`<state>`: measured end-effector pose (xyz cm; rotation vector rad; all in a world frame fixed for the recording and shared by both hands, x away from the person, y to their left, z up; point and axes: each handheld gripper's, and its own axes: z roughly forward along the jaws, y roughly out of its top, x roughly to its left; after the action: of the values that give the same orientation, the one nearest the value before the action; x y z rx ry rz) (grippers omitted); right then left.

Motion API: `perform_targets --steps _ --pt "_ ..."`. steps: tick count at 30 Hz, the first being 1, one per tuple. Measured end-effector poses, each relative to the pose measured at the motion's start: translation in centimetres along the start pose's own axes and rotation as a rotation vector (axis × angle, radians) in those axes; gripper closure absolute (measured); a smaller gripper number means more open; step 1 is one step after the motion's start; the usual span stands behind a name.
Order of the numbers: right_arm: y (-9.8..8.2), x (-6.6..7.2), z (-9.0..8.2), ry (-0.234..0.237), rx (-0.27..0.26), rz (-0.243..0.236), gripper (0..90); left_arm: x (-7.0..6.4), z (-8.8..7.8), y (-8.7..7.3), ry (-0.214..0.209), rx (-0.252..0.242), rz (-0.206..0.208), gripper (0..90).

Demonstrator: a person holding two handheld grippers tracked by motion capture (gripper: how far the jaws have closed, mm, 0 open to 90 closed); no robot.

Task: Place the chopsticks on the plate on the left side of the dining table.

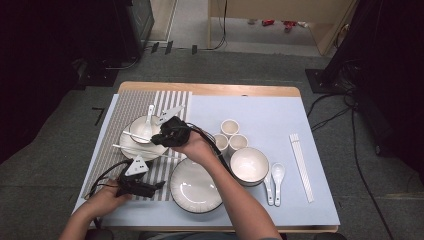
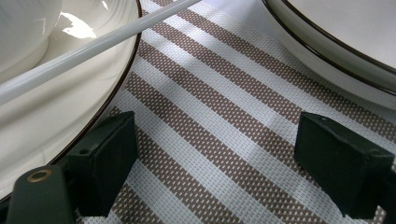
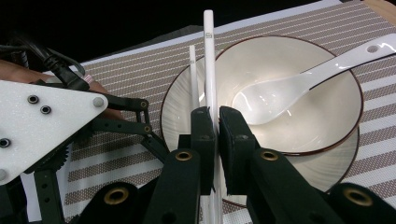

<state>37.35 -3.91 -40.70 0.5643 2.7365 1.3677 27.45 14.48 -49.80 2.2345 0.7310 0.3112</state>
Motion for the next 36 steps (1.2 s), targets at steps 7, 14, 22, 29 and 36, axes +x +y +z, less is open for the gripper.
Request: perform_targets --steps 7,14,22,29,36 --pt "0.1 0.1 0.5 0.006 0.015 -0.001 85.2 0.0 0.0 0.0 0.0 0.0 0.0 13.7" --pt "0.3 0.3 1.0 0.013 0.019 -0.01 85.1 0.0 0.0 0.0 0.001 -0.001 -0.001 13.7" --pt "0.2 0.3 1.6 0.019 0.02 -0.009 85.1 0.0 0.0 0.0 0.0 -0.001 -0.001 13.7" --pt "0.2 0.3 2.0 0.021 0.022 -0.009 85.2 0.0 0.0 0.0 0.0 -0.002 -0.001 13.7" --pt "0.3 0.5 2.3 0.024 0.023 -0.016 85.1 0.0 0.0 0.0 0.001 -0.002 0.0 13.7"
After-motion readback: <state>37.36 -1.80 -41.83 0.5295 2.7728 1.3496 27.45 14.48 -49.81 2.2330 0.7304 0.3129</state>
